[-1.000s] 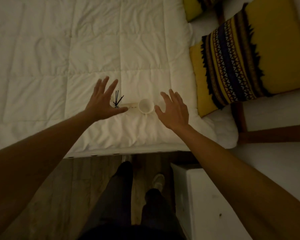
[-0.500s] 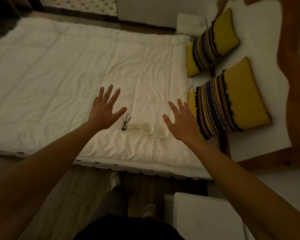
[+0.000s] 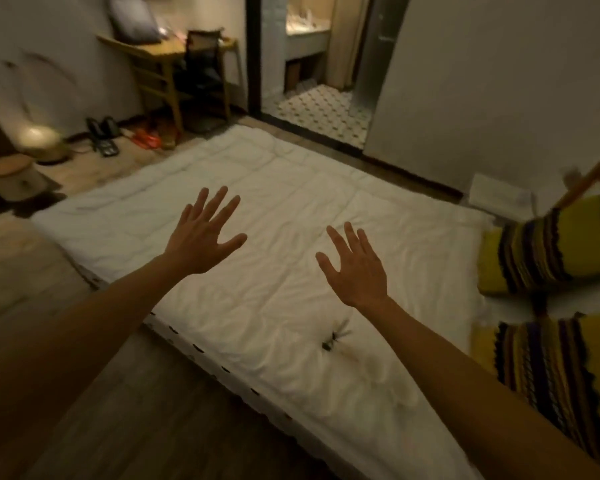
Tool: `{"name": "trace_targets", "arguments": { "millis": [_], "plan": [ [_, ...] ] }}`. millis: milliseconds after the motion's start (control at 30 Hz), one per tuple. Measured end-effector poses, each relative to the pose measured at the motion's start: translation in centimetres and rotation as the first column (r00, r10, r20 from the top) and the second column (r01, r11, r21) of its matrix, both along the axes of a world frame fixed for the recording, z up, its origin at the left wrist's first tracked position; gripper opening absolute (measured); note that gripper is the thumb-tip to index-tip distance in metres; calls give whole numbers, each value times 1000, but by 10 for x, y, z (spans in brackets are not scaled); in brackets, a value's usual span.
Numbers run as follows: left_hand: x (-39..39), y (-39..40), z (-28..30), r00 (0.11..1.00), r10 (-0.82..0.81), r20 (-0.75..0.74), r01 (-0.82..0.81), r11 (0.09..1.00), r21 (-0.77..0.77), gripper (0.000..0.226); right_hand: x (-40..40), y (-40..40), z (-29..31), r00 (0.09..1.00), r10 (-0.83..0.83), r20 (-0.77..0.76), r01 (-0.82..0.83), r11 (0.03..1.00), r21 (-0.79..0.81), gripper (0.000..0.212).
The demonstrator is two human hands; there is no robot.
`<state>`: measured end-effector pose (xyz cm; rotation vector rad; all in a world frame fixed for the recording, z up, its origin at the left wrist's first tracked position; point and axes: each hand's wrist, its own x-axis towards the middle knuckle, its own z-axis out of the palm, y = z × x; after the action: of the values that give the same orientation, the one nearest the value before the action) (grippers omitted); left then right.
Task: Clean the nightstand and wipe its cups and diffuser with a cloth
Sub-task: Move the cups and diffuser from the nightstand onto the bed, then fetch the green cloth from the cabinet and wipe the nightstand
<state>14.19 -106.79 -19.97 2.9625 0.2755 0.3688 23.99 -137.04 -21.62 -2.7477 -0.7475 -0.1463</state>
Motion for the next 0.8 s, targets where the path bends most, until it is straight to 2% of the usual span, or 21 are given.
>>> {"name": "trace_targets", "arguments": {
  "millis": [200, 400, 567, 800],
  "plan": [
    [-42, 132, 42, 976, 207, 67, -206, 978, -23, 87, 15, 157, 24, 983, 184, 23, -185, 982, 45, 68],
    [-96, 242, 53, 929, 358, 87, -359, 933, -12, 80, 7, 303, 32, 935, 353, 1, -352, 933, 78, 66],
    [-135, 340, 51, 847, 527, 73, -526, 850, -35, 80, 0, 436, 40, 851, 523, 39, -525, 850, 39, 66],
    [-153, 475, 52, 743, 661, 100, -665, 747, 2, 81, 13, 624, 48, 759, 643, 104, -651, 757, 64, 67]
  ]
}}
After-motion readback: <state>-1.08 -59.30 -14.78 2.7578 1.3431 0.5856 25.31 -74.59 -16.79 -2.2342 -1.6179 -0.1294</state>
